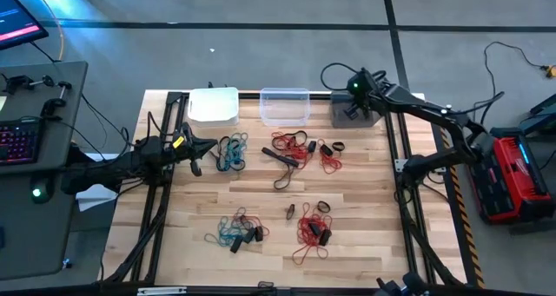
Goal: Sort rubber bands into baskets
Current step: Put the black rubber band into the black bin
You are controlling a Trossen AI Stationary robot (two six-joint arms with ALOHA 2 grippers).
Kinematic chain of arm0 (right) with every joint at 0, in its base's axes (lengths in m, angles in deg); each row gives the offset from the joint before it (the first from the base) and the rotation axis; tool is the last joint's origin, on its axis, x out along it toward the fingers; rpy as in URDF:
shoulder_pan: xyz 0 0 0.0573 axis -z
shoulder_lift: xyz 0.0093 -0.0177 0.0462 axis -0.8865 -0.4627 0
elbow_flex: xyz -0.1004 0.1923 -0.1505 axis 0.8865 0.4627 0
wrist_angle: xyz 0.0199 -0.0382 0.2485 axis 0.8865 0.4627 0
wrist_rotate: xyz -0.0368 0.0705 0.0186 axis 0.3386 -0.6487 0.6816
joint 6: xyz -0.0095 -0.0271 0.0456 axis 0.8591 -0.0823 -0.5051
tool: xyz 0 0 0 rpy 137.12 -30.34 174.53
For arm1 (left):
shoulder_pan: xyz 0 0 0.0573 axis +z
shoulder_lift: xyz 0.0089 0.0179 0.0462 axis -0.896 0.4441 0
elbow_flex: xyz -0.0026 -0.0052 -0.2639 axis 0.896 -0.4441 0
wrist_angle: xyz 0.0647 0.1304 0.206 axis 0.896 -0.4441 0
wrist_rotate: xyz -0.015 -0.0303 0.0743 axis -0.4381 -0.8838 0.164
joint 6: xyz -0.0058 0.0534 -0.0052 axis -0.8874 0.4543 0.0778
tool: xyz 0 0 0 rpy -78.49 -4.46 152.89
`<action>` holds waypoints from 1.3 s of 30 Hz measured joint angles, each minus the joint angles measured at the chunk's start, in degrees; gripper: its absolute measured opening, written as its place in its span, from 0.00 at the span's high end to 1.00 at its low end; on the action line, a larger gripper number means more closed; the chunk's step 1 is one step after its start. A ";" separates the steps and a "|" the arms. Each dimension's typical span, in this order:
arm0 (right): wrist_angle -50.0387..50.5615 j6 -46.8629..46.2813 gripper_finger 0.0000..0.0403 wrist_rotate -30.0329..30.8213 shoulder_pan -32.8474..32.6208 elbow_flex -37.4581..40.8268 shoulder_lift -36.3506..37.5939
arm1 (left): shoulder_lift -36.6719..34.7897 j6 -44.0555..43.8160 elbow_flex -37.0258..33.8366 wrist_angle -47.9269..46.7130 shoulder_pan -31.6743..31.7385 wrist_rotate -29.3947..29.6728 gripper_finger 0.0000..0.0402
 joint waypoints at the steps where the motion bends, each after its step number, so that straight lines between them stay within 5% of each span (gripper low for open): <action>1: 0.21 0.01 1.00 0.45 0.37 0.46 0.00 | 0.01 -0.01 0.00 0.00 0.00 0.00 1.00; 8: -0.58 0.45 1.00 2.95 0.62 2.56 -0.73 | -0.01 0.03 0.00 -0.01 0.00 0.00 1.00; 24: -11.68 -0.10 0.99 -9.89 -1.10 3.21 -12.90 | 0.01 0.10 0.01 -0.02 -0.01 0.00 1.00; 39: -8.45 -0.44 0.67 -10.78 -6.16 -5.13 -12.11 | -0.01 -0.68 0.00 -0.02 0.00 0.00 1.00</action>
